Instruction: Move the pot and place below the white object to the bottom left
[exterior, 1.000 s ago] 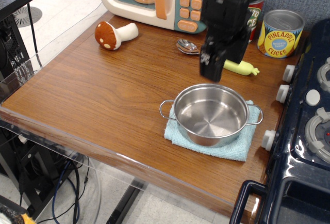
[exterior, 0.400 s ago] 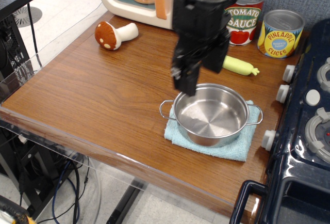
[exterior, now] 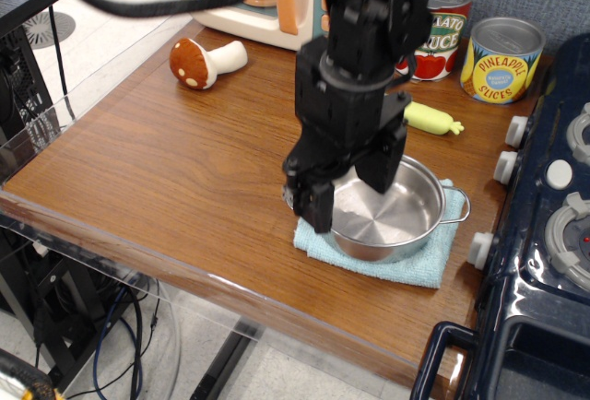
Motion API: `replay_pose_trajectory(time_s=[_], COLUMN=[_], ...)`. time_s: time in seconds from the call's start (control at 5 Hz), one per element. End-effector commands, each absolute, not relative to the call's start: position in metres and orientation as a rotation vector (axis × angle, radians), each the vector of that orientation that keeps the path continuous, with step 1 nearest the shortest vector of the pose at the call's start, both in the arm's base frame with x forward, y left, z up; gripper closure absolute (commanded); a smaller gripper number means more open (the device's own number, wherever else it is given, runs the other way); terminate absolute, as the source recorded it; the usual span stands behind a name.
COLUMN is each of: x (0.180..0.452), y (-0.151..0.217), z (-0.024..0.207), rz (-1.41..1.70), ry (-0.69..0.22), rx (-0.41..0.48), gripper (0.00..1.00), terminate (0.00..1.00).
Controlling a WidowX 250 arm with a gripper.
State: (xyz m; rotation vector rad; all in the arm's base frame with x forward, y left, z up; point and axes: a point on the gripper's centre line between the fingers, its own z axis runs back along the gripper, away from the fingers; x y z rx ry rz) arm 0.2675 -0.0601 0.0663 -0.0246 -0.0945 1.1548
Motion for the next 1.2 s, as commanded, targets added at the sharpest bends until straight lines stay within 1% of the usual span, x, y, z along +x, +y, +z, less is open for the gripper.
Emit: replay_pose_trajectory(time_s=[0.0,0.2,0.4,0.6,0.8,1.0], x=[0.276,0.28,0.281,0.281,0.281,0.282], y=[-0.055,-0.058,-0.06,-0.061,-0.061,-0.058], z=[0.048,0.038,0.031,0.026,0.027,0.032], rz=[1.12,1.096,1.105,1.098,1.097,1.083], ry=[-0.029,0.006,0.02,0.022,0.025,0.062], rx=[-0.105,-0.113,-0.121,-0.11,-0.114,-0.116], gripper=[0.0,0.0,1.0,1.0,1.0,1.0], terminate=[0.0,0.0,0.0,0.0,0.0,0.0])
